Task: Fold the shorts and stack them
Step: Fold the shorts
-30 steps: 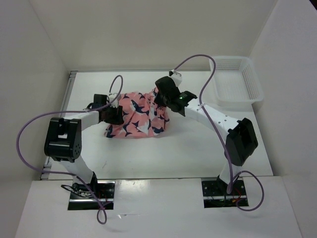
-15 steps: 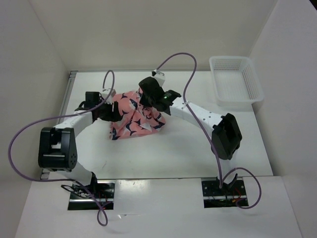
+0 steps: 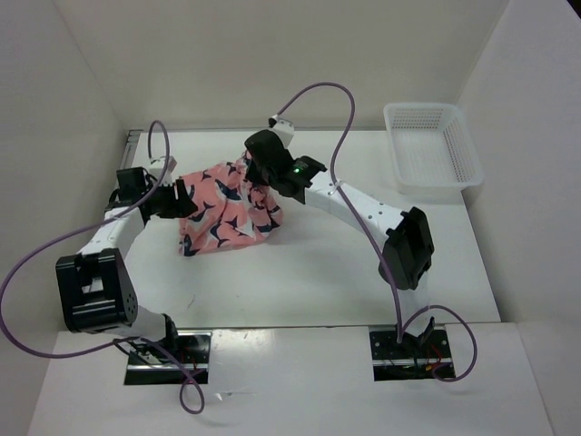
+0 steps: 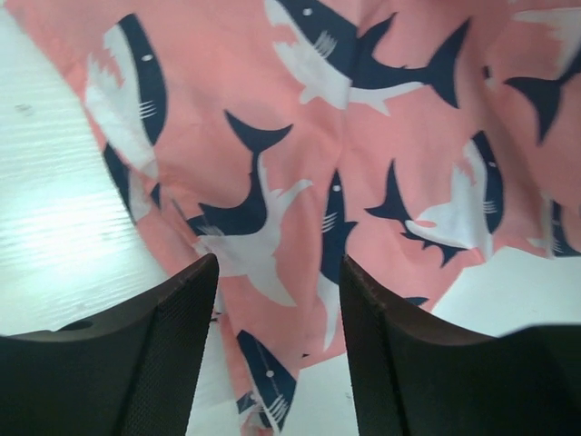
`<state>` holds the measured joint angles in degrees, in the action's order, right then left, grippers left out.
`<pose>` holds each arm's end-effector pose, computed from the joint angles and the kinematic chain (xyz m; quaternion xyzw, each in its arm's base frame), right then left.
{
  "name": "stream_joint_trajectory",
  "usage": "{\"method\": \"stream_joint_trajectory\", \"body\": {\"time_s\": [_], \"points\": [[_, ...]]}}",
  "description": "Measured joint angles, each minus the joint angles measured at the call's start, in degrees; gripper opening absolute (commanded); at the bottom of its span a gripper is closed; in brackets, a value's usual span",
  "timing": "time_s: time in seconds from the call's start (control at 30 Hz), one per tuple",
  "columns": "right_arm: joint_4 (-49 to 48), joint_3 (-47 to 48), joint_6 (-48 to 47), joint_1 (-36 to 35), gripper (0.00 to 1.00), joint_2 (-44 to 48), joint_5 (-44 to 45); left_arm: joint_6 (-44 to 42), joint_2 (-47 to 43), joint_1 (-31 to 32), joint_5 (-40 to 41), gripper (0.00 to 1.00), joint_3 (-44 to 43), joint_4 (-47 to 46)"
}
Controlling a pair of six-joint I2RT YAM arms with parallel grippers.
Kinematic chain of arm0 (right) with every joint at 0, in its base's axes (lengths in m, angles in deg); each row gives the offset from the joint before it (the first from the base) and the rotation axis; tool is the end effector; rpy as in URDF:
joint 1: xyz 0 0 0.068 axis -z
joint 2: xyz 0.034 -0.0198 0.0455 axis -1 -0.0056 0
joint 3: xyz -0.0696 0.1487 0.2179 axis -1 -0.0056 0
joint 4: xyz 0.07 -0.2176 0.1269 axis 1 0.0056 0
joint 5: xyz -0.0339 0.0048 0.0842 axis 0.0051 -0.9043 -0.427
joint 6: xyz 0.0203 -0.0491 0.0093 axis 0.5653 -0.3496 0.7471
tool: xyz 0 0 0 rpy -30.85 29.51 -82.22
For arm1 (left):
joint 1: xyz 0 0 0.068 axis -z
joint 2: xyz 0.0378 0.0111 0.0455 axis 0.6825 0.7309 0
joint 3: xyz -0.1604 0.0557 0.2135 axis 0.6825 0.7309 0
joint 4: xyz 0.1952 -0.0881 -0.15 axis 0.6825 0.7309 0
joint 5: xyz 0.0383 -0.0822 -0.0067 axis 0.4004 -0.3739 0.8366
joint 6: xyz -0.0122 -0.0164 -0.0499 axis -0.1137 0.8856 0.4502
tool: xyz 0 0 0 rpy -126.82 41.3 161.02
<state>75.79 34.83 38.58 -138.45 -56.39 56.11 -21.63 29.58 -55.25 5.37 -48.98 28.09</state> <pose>0.3121 0.3360 0.3384 0.0733 0.8631 0.2361 0.4404 0.3064 0.0485 0.2315 0.0068 0.8894 -0.1891 0.4161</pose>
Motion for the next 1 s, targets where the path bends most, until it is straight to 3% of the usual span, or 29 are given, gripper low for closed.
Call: {"method": "stream_joint_trajectory", "body": {"time_s": [0.17, 0.3, 0.53, 0.67, 1.0], "points": [[0.35, 0.09, -0.33, 0.46, 0.0, -0.15, 0.26, 0.0, 1.2, -2.32, 1.92, 0.63, 2.64, -1.29], [-1.01, -6.49, -0.37, 2.69, 0.0, 2.21, -0.26, 0.0, 4.11, -2.14, 2.38, 0.63, 2.99, -1.46], [-0.74, -20.24, -1.03, 15.34, 0.0, 11.58, -1.68, 0.02, 4.44, 0.76, 2.73, 0.64, 3.23, -2.99], [-0.72, -20.24, -2.58, 19.56, 0.0, 15.19, -1.44, 0.02, 4.52, 3.93, 2.69, 0.67, 2.12, -3.13], [-0.74, -13.62, -5.27, 16.06, 0.0, 12.92, -2.36, 0.02, 11.41, 7.93, 3.06, 0.64, -2.23, -5.53]]}}
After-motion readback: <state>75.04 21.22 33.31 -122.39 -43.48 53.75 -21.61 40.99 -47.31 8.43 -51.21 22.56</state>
